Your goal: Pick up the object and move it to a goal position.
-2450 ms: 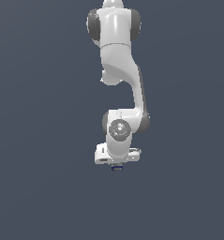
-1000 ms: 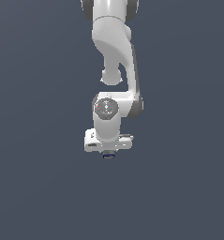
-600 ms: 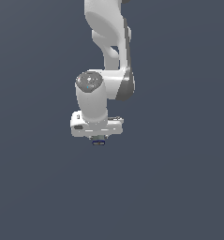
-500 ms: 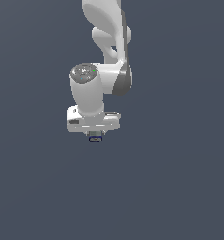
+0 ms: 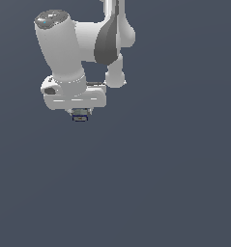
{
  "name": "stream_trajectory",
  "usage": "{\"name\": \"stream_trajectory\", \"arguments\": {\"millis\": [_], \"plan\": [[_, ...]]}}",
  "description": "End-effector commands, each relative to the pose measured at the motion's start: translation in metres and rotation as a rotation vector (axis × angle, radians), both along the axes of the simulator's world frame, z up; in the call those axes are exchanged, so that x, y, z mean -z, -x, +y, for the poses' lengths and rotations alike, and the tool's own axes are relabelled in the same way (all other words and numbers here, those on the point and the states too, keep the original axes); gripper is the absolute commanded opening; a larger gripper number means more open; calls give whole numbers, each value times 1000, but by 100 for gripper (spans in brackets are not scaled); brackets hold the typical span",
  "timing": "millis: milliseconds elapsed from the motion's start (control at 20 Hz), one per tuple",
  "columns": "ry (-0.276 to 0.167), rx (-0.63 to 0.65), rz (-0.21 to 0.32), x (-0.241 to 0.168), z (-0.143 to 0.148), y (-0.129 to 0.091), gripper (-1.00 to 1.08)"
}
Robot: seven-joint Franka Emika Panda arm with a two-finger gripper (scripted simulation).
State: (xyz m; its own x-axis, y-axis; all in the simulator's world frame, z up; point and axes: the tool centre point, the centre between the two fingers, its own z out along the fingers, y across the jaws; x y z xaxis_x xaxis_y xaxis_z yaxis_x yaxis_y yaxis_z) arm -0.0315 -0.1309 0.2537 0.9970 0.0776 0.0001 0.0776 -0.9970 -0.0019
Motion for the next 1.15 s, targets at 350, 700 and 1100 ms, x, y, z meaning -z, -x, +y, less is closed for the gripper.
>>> {"name": "stream_trajectory", "arguments": {"millis": [350,700,1100], "plan": [[-1,0,0,-86,-55,41,-100],[1,0,0,-127,-81,58,-100],[2,-1,0,-139,-90,62,-100]]}}
